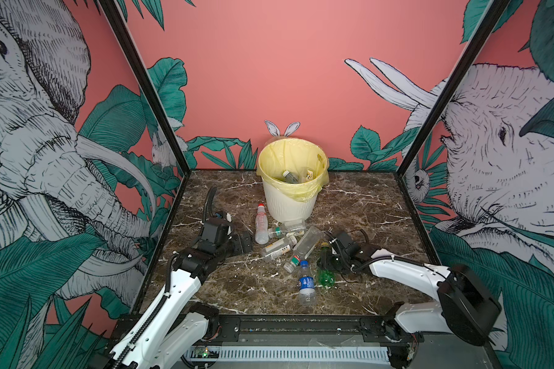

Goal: Throw the plastic bottles in the bin
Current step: Pick up the plastic bottle from the center of the table.

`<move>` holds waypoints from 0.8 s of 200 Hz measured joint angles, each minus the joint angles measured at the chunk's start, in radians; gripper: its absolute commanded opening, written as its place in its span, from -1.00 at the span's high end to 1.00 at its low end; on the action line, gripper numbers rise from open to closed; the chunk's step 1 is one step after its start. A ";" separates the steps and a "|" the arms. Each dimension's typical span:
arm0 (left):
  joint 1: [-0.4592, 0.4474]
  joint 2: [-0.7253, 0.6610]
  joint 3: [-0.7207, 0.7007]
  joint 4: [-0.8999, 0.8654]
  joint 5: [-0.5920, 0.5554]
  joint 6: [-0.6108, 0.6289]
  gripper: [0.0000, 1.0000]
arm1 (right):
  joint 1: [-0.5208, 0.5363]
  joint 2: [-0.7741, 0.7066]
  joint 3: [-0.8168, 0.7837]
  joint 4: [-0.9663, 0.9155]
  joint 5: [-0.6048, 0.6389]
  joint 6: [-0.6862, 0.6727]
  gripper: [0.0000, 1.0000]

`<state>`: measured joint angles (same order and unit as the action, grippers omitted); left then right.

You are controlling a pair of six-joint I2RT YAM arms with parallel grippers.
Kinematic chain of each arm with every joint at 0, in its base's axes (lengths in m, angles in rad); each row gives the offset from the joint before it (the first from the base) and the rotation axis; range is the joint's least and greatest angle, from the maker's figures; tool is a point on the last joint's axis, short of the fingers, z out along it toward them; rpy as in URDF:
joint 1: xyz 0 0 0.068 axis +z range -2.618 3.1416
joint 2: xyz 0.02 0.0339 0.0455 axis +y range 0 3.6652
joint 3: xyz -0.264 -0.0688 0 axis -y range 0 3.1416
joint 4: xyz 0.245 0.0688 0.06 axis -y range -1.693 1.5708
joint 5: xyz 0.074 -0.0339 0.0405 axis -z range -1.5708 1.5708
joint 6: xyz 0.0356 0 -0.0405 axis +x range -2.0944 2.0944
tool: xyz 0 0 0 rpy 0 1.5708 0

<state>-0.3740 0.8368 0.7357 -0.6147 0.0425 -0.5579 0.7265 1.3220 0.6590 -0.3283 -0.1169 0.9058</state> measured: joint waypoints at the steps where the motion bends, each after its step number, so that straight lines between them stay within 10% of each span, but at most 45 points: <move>1: 0.000 0.000 0.000 0.000 0.000 0.000 -0.99 | 0.000 -0.002 0.000 0.000 0.000 0.000 -0.13; 160: 0.000 0.000 -0.013 -0.016 0.002 -0.027 -0.99 | -0.035 -0.141 0.082 -0.083 0.004 -0.008 -0.09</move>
<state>-0.3740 0.8364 0.7227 -0.6304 0.0441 -0.5846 0.6918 1.1812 0.7406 -0.4110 -0.1127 0.8974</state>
